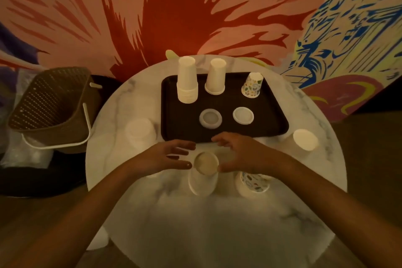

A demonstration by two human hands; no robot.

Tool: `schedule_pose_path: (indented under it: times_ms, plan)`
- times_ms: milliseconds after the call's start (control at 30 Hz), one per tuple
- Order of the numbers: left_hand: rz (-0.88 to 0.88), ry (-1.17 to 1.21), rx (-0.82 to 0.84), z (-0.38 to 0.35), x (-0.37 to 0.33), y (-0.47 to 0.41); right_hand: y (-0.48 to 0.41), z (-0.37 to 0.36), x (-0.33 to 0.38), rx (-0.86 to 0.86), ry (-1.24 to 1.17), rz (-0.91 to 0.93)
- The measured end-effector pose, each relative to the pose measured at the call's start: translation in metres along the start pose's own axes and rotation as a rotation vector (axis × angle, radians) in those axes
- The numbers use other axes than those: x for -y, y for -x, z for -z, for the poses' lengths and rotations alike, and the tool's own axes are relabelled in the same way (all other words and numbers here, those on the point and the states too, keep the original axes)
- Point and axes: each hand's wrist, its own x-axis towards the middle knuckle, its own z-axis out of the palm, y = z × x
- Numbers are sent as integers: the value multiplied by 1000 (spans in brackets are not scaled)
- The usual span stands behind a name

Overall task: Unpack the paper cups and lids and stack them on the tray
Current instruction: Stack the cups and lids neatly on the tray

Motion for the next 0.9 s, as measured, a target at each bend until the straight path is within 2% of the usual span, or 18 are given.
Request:
schedule_pose_path:
  times_ms: [167,400,633,900]
  plan:
    - [-50,-35,-41,-26,7,8,5,-47,-16,-55,-89,-38]
    - [-71,15,-161,-41,11,8,-7,-99,-27,-271,-346,-28]
    - [-109,-1,-206,-38,4,16,-4,-94,-23,-307,-316,22]
    - [-313,-66,-241,-15,-50,38,11,-54,8,-413,-317,154]
